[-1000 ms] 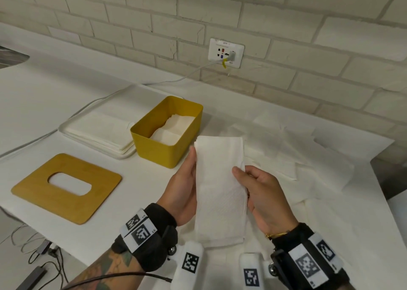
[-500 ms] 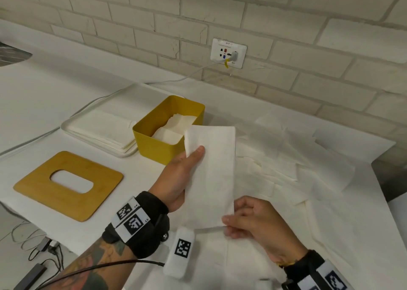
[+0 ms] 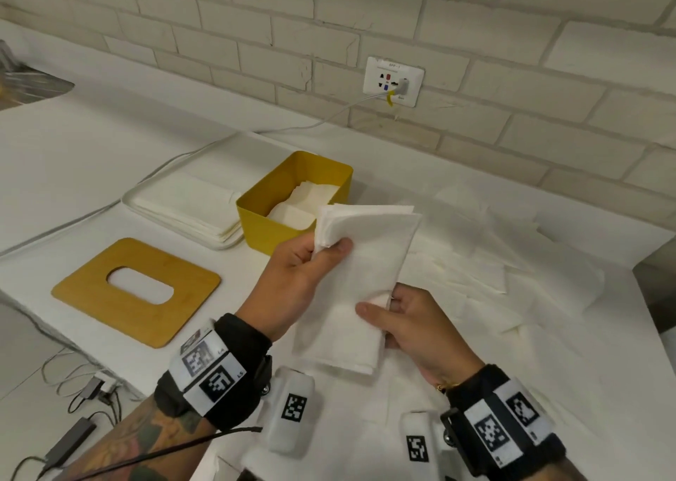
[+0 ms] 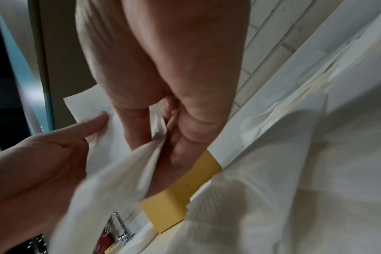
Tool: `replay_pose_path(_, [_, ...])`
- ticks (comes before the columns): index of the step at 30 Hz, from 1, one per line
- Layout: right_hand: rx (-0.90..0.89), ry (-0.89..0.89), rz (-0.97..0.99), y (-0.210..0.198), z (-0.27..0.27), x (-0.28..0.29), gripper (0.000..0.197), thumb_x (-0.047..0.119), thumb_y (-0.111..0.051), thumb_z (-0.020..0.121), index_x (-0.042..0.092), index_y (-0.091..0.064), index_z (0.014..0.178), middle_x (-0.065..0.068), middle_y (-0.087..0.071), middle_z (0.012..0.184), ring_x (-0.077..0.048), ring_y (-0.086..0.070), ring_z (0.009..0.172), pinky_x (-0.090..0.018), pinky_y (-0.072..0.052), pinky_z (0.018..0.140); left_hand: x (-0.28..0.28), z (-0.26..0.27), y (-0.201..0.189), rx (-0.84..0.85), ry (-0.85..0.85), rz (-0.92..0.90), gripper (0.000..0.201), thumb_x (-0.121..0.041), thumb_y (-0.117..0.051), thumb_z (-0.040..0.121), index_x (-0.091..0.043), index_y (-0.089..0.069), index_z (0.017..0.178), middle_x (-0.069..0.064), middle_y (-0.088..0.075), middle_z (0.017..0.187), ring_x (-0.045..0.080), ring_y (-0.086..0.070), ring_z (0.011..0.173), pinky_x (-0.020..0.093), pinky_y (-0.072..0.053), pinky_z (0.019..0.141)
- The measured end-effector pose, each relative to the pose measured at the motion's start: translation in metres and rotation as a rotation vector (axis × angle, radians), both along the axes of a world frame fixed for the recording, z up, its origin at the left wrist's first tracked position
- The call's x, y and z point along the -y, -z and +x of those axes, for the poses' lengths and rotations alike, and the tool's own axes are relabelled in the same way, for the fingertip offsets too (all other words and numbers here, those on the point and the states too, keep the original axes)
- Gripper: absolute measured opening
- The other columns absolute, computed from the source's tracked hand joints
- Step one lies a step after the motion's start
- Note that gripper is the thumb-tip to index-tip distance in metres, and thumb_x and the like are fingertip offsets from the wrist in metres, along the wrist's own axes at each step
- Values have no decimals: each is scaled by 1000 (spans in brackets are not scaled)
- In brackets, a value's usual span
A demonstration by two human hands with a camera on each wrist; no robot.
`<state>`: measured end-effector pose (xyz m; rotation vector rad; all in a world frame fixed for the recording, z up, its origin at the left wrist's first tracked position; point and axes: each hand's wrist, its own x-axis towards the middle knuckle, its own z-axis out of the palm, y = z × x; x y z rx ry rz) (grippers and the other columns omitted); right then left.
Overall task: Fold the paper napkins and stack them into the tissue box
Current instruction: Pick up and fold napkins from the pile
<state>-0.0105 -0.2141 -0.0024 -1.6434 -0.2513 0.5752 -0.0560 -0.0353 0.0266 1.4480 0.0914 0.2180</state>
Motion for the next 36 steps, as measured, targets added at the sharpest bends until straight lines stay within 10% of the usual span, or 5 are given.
replay_pose_path(13, [270,74,178,-28,-23,-81,31,10,-51,101,30,-61,122,5,-71,113,-16,-68,109,-44,-56,95,-11,-41,14,112,-398,241,40,-1,-51,103,-36,-40,119,-12,-57,115,1,-59,108,18,-52,84])
replay_pose_path(17, [194,23,50,-5,-38,-95,44,2,-47,98,31,-58,130,7,-70,113,-10,-66,109,-27,-56,91,-18,-46,33,-106,-343,270,41,1,-51,99,-36,-35,110,-3,-49,119,15,-57,114,23,-54,82])
replay_pose_path(24, [226,83,113,-11,-31,-97,40,1,-52,99,28,-58,128,7,-71,112,-5,-67,105,-19,-55,83,-27,-43,28,22,-319,202,47,2,-52,100,-39,-36,115,-7,-53,120,1,-58,109,20,-54,86])
replay_pose_path(28, [183,76,-41,7,-33,-104,43,4,-49,100,43,-57,117,13,-70,112,-3,-66,105,-23,-55,87,-42,-39,47,-118,-156,309,48,-4,-51,100,-45,-31,116,-10,-44,129,6,-51,123,19,-50,94])
replay_pose_path(36, [-15,215,293,-52,28,-115,29,7,-48,103,22,-65,120,2,-75,115,-17,-70,107,-39,-57,89,-104,-11,1,-60,-57,428,38,-15,-59,102,-37,-46,131,-20,-68,116,-2,-66,104,17,-56,84])
